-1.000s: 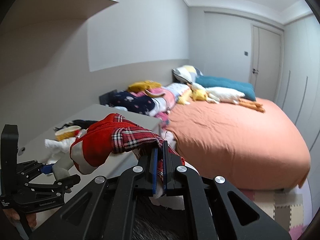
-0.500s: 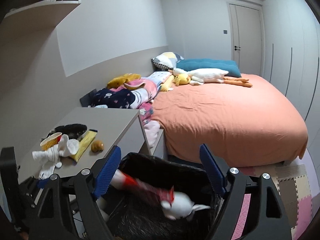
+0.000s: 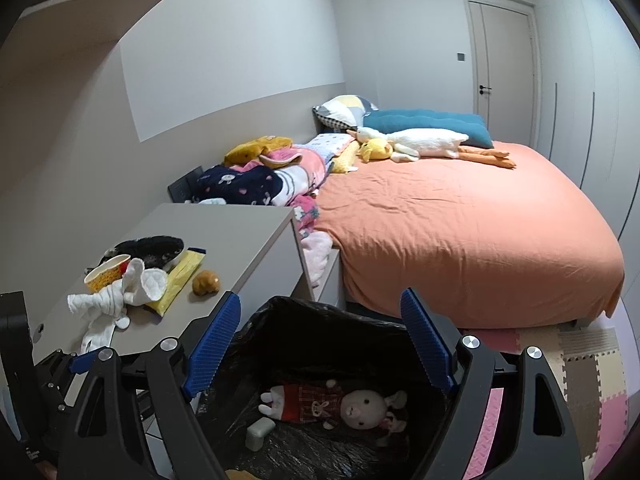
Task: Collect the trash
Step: 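Grasp the brown plush with the right tool while the left tool grasps the white towel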
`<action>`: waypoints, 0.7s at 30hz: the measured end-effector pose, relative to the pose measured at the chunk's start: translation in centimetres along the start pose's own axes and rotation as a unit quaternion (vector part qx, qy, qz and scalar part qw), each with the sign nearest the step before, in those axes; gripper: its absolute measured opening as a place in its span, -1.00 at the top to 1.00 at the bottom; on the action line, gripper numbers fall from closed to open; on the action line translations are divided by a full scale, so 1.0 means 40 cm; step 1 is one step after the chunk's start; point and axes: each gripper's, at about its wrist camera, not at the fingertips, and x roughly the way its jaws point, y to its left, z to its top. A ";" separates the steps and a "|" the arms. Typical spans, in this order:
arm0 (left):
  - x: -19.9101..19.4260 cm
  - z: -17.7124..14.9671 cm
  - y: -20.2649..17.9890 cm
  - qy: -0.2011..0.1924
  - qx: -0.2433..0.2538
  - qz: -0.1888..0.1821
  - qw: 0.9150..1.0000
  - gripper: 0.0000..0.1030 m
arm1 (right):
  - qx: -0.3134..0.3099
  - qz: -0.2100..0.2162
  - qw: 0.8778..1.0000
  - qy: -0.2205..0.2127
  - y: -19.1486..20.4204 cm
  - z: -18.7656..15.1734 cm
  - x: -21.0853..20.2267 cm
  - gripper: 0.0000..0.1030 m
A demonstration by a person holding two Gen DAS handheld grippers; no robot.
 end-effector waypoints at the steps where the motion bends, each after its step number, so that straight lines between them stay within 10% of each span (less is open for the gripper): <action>1: -0.001 -0.002 0.010 0.000 -0.003 0.002 1.000 -0.88 | -0.002 0.002 1.000 0.001 0.006 0.000 0.004 -0.60; 21: -0.018 0.012 0.231 -0.018 -0.064 0.067 0.996 -0.88 | -0.045 0.049 0.996 0.056 0.180 -0.012 0.173 -0.60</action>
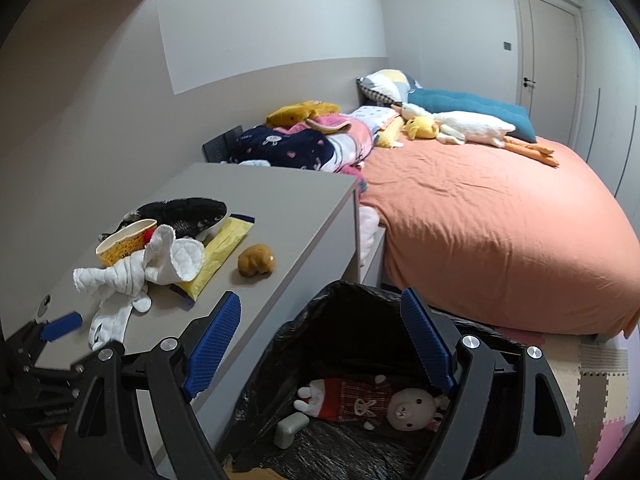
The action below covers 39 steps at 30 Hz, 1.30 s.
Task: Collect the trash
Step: 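Grasp the brown plush with the right tool while the left tool grasps the white towel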
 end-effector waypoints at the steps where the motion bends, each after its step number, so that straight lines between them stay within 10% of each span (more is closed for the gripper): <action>1: 0.002 0.006 0.007 -0.003 0.000 0.003 1.000 -0.88 | -0.001 0.001 1.000 0.002 0.004 0.001 0.008 -0.60; 19: 0.124 0.097 0.122 0.010 0.005 0.081 0.997 -0.78 | -0.013 0.028 0.999 0.039 0.087 0.052 0.207 -0.60; 39: 0.255 0.119 0.208 0.053 -0.014 0.068 0.996 -0.64 | -0.046 0.041 0.995 0.083 0.164 0.068 0.407 -0.09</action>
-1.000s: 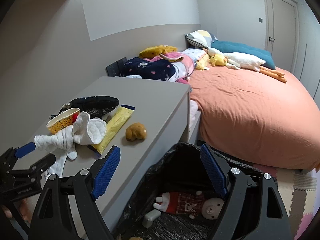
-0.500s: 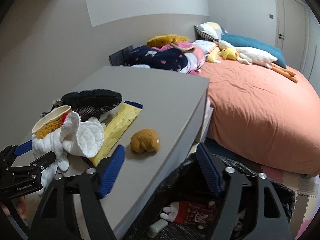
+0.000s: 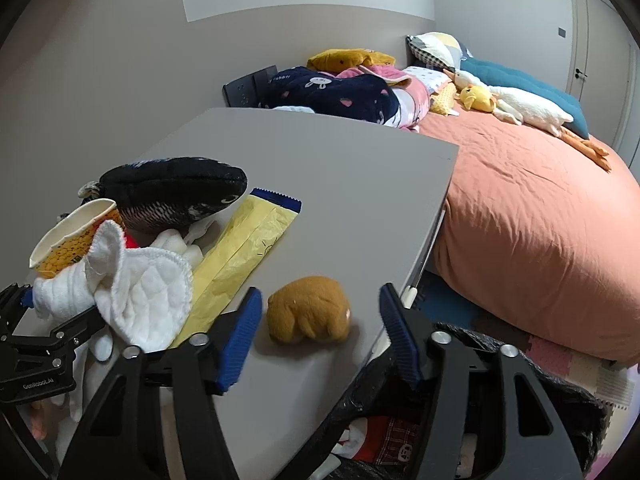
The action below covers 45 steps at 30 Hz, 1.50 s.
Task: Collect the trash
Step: 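Grasp the brown plush with the right tool while the left tool grasps the white towel, then carry the towel and brown plush over the bin and open both tools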
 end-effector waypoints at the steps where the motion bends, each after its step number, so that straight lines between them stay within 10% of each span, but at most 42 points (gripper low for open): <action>1: 0.003 0.002 0.005 0.000 -0.003 -0.005 1.000 -0.60 | -0.002 0.000 1.000 0.003 0.001 0.001 0.005 0.02; 7: -0.011 -0.008 0.025 -0.002 -0.022 -0.033 0.999 0.00 | -0.013 0.001 1.000 0.001 0.010 -0.003 0.013 0.09; 45: -0.348 -0.081 -0.177 -0.104 0.013 -0.099 0.989 0.04 | 0.021 -0.028 0.994 -0.106 -0.109 -0.119 -0.424 0.09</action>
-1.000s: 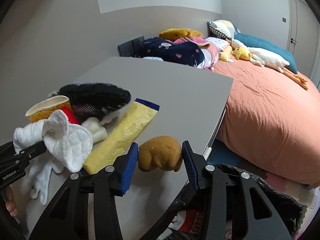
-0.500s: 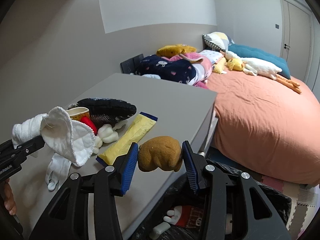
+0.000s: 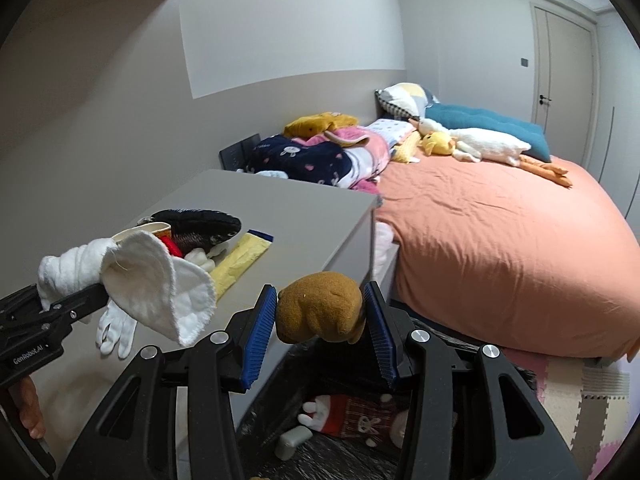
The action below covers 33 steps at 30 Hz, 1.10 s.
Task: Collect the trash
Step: 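Carry the towel and brown plush over the bin and open both tools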
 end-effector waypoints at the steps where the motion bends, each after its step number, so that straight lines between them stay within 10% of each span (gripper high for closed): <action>1: -0.003 -0.006 -0.011 0.000 0.001 -0.004 1.000 0.04 | 0.001 -0.002 1.000 -0.002 -0.007 -0.004 -0.010 0.09; 33: 0.022 -0.085 -0.346 0.022 0.105 -0.095 0.990 0.03 | 0.062 -0.092 0.993 -0.028 -0.261 -0.121 -0.211 0.09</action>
